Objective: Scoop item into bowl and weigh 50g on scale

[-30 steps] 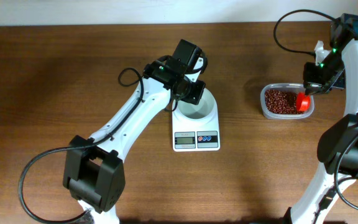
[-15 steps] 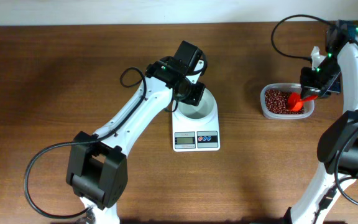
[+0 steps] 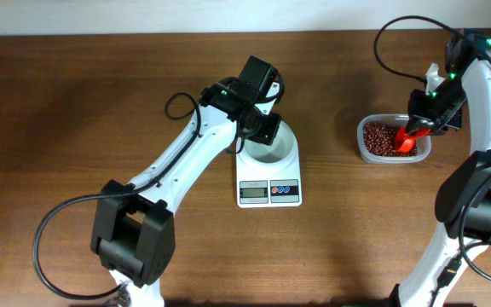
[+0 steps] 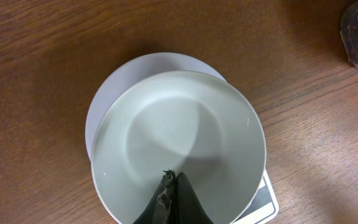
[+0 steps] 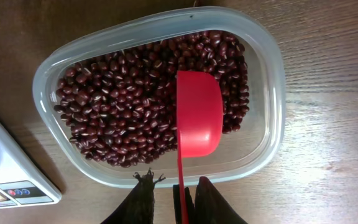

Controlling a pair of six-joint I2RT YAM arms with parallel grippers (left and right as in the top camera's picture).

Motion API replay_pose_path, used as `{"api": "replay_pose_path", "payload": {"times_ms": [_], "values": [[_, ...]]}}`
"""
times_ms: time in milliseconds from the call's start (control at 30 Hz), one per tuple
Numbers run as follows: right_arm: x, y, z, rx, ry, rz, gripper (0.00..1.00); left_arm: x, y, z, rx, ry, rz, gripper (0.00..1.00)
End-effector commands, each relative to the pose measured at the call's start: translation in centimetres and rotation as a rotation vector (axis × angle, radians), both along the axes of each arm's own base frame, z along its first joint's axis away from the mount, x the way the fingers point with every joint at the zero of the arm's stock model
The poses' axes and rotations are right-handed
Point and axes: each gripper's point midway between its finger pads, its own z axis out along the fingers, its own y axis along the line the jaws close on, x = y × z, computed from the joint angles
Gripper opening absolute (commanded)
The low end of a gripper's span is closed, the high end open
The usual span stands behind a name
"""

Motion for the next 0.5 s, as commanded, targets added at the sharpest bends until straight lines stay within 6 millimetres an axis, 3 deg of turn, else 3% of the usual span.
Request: {"api": "replay_pose_path", "payload": {"times_ms": [0,100,200,367,433,467], "values": [[-0.1,0.3,-0.3,0.022,0.011,-0.038,0.23,0.1,-0.1,-0.3,0.019,-0.006,-0.014,0.02],[0.0,0.3,-0.3,0.020,0.011,-0.059,0.24,0.1,-0.1,-0.3,0.019,-0.006,-0.014,0.02],[-0.1,0.0,-0.3,0.002,0.015,-0.057,0.37,0.1,-0.1,-0.3,0.019,-0.006,-0.014,0.02],[-0.2,1.2,-0.1,0.069,0.022,-0.071,0.44,0.2,-0.1,-0.3,0.017,-0.009,-0.014,0.02],[0.0,1.1,-0.1,0.065,0.021,-0.124,0.45,0.2,-0.2,-0.2,0.015,-0.012,-0.014,0.02],[0.3,1.1,-0.1,0.062,0.008,-0.130,0.39,0.2,-0.2,-0.2,0.016,-0.011,-0.014,0.02]]}}
